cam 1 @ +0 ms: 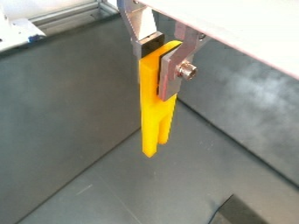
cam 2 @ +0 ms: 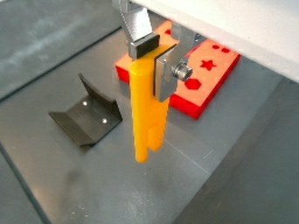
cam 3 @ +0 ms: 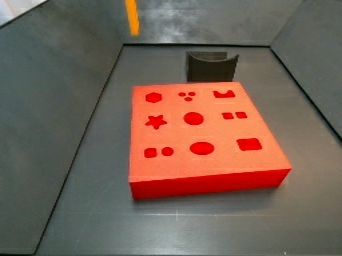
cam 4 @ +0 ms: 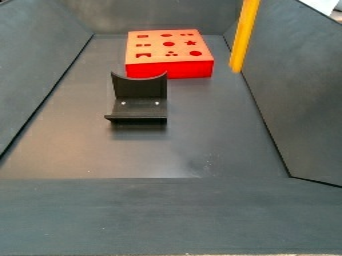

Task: Pick up the square-circle object. Move up. Move to above the board. Insert the square-circle object.
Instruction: Move to above the board.

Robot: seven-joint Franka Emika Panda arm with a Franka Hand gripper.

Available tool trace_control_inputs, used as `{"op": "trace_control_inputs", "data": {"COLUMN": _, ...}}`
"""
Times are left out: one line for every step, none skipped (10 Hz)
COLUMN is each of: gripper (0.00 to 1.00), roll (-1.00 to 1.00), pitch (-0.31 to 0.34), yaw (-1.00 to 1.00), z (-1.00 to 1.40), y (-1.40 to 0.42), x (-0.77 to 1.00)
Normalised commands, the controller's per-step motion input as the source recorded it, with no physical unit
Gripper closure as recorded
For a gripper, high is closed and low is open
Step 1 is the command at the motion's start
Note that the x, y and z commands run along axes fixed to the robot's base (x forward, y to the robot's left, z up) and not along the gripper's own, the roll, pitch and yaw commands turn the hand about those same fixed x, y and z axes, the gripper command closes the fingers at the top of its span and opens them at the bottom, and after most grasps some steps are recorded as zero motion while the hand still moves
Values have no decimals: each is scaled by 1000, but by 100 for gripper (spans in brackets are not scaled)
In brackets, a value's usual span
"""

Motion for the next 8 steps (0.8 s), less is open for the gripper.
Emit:
{"op": "trace_control_inputs", "data": {"gripper": 100, "roll": 135, "pitch": 57, "yaw": -25, "z": 683, "y": -56, "x": -77}}
{"op": "trace_control_inputs", "data": {"gripper": 100, "roll": 98, "pitch": 87, "yaw": -16, "z": 433, "y": -27, "x": -23}}
{"op": "trace_control_inputs", "data": {"gripper": 100, "roll": 76, "pitch": 98, "yaw": -14, "z": 251, "y": -13, "x": 0}}
{"op": "trace_control_inputs", "data": {"gripper": 100, "roll": -301, "pitch": 501, "yaw": -91, "z": 201, "y": -1000, "x": 422}}
{"op": "trace_control_inputs", "data": {"gripper": 100, "roll": -306, "pitch": 493, "yaw": -73, "z": 176, "y": -1000, "x": 430}}
{"op": "trace_control_inputs", "data": {"gripper": 100, "roll": -197, "pitch": 443, "yaw": -20, "z": 183, "y": -1000, "x": 461}}
{"op": "trace_control_inputs", "data": {"gripper": 100, "roll": -152, "pitch": 338, "yaw": -12, "z": 176, "y": -1000, "x": 469}}
{"op": "trace_control_inputs", "data": {"gripper": 100, "roll": -71, "pitch": 238, "yaw": 5, "z": 180, "y": -1000, "x": 466}}
